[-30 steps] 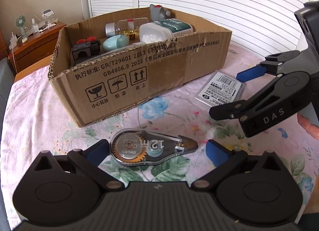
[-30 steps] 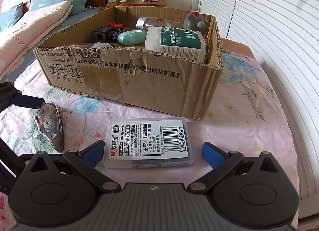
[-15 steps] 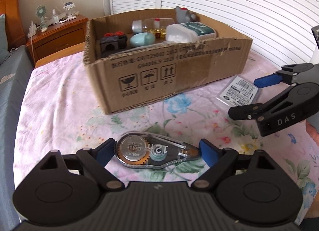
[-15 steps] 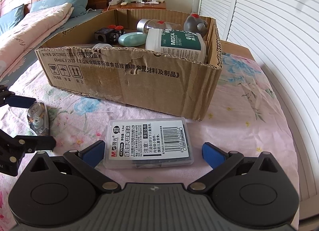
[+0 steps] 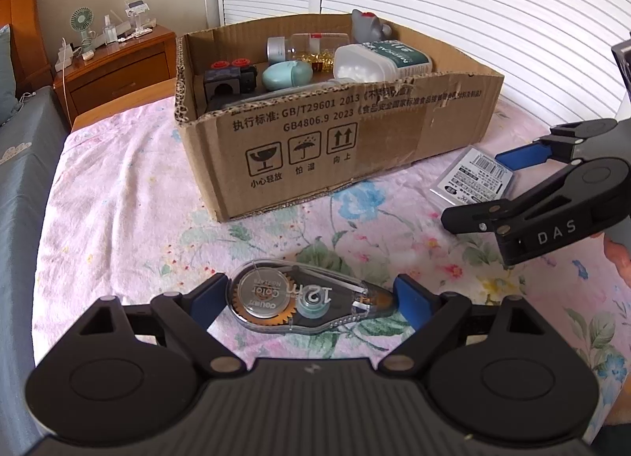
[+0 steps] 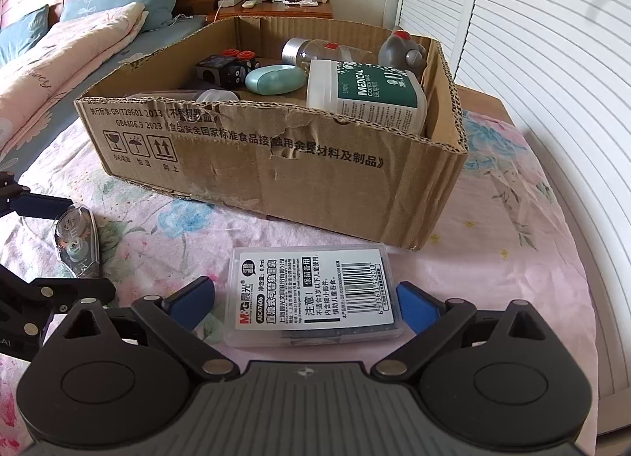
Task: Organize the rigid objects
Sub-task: 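Lift the correction tape with the left gripper while the right gripper lifts the pen case, then lower the correction tape into the box while the right gripper lowers the pen case into it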
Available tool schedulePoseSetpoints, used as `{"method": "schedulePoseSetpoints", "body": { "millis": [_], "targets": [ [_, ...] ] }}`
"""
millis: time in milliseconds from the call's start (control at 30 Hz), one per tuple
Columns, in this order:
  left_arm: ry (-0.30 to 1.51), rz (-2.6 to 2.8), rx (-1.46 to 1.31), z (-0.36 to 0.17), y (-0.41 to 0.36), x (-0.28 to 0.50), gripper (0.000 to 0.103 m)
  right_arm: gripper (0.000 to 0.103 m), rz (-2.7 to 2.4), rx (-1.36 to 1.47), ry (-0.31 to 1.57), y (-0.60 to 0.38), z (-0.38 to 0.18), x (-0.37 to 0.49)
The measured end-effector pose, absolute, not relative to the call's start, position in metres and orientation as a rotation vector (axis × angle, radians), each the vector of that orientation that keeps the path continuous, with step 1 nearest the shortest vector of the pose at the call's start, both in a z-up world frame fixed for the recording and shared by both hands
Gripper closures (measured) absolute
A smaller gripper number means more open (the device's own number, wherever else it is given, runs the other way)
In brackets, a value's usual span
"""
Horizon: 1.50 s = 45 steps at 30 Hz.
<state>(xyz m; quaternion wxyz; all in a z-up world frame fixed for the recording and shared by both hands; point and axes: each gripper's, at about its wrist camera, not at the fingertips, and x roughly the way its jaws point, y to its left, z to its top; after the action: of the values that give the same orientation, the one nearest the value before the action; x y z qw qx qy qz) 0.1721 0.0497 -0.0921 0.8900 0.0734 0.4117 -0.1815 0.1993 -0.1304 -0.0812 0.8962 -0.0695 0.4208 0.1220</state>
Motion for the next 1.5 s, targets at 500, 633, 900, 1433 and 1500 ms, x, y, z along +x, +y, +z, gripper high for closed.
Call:
{"method": "schedulePoseSetpoints", "body": {
  "millis": [500,633,900,1433,1500],
  "targets": [
    [0.918,-0.42,0.183,-0.076,0.055,0.171,0.014,0.011,0.341,-0.154,0.913,-0.135,-0.059,0.191],
    [0.909,-0.436,0.201,-0.06,0.054,0.169,0.014,0.011,0.368,-0.17,0.904,-0.139,-0.045,0.186],
    [0.828,-0.466,0.226,-0.015,0.045,0.179,0.014,0.011,0.414,-0.182,0.842,-0.147,-0.006,0.182],
    [0.729,-0.38,0.167,-0.006,0.013,0.274,0.011,0.011,0.398,-0.178,0.763,-0.157,0.027,0.192],
    [0.712,-0.35,0.174,-0.01,0.017,0.272,0.006,0.011,0.399,-0.177,0.763,-0.158,0.027,0.193]
  ]
}}
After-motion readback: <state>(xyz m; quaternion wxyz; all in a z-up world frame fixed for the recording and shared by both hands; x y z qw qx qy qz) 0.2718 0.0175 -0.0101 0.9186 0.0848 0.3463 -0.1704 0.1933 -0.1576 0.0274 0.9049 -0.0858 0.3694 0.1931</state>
